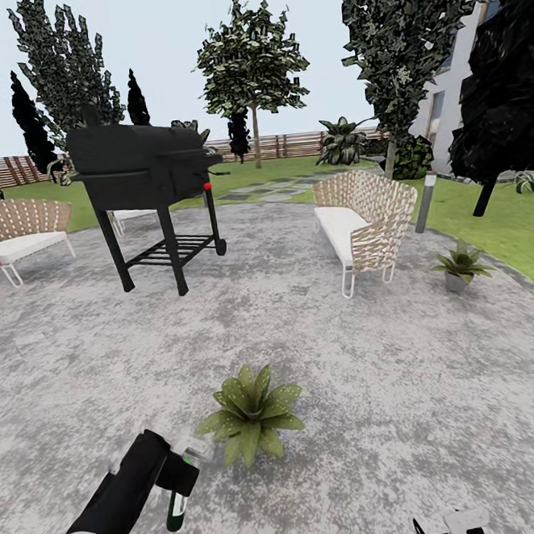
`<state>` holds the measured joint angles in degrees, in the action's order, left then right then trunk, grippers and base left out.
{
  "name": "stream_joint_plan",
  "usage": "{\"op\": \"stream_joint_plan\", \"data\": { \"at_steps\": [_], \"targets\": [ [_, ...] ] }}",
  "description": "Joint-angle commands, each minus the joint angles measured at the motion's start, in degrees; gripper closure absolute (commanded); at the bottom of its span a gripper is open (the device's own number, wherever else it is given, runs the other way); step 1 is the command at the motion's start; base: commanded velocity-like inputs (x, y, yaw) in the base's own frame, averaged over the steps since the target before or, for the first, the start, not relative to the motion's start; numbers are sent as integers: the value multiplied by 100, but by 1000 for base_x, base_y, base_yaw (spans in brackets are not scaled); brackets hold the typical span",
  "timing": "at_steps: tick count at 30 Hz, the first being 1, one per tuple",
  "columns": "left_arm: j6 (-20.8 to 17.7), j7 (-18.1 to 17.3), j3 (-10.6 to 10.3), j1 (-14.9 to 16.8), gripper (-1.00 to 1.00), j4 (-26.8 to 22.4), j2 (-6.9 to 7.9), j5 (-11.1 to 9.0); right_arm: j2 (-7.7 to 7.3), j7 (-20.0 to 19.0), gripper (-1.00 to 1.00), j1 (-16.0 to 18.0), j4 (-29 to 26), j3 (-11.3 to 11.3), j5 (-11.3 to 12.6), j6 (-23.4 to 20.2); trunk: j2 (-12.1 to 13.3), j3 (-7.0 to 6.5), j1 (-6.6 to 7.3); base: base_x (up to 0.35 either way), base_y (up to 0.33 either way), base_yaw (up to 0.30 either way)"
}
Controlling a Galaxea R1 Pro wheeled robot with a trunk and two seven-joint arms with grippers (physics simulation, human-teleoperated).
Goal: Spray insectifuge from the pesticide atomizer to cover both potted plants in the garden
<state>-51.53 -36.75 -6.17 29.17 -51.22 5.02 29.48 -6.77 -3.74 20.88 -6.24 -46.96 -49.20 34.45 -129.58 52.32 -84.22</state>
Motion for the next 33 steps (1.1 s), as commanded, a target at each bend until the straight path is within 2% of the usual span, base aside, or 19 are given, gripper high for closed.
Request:
{"op": "stream_joint_plan", "data": {
  "at_steps": [1, 2, 5, 7, 12, 19, 21, 25, 26, 27, 33],
  "targets": [
    [-13, -53, -9, 13, 100, 12, -5, 50, -1, -39, -100, 3, 0, -50, -11, 18, -3, 5, 1, 0, 0, 0],
    [-18, -52, -15, 23, 100, -6, -15, 46, -2, -39, -100, 3, 0, -50, -11, 18, -3, 5, 1, 0, 0, 0],
    [-66, -39, -32, 113, 100, -56, -226, 62, -5, -39, -100, 3, 0, -50, -11, 18, -3, 5, 1, 0, 0, 0],
    [-73, -36, -33, 126, 100, -61, -262, 65, -5, -39, -100, 3, 0, -50, -11, 18, -3, 5, 1, 0, 0, 0],
    [-76, -16, -6, 197, 100, -13, -258, 82, -2, -39, -100, 3, 0, -50, -11, 18, -3, 5, 1, 0, 0, 0],
    [-62, 458, -7, 146, 100, 99, -236, 54, -2, -39, -100, 3, 0, -50, -11, 18, -3, 5, 1, 0, 0, 0],
    [-33, 504, 44, 127, 100, 358, -200, 47, -5, -39, -100, 3, 0, -50, -11, 18, -3, 5, 1, 0, 0, 0],
    [7, 510, 262, 125, 100, 458, -293, 4, -1, -39, -100, 3, 0, -50, -11, 18, -3, 5, 1, 0, 0, 132],
    [21, 516, 277, 124, 100, 479, -419, -59, -2, -39, -100, 3, 4, -50, -11, 18, -3, 5, 1, 80, -111, 260],
    [28, 519, 276, 124, 100, 489, -473, -88, 0, -39, -100, 3, 6, -50, -11, 18, -3, 5, 1, 159, -211, 69],
    [29, 519, 282, 124, 100, 491, -444, -85, -3, -39, -100, 3, 0, -50, -11, 18, -3, 5, 1, 122, -250, 10]
  ]
}}
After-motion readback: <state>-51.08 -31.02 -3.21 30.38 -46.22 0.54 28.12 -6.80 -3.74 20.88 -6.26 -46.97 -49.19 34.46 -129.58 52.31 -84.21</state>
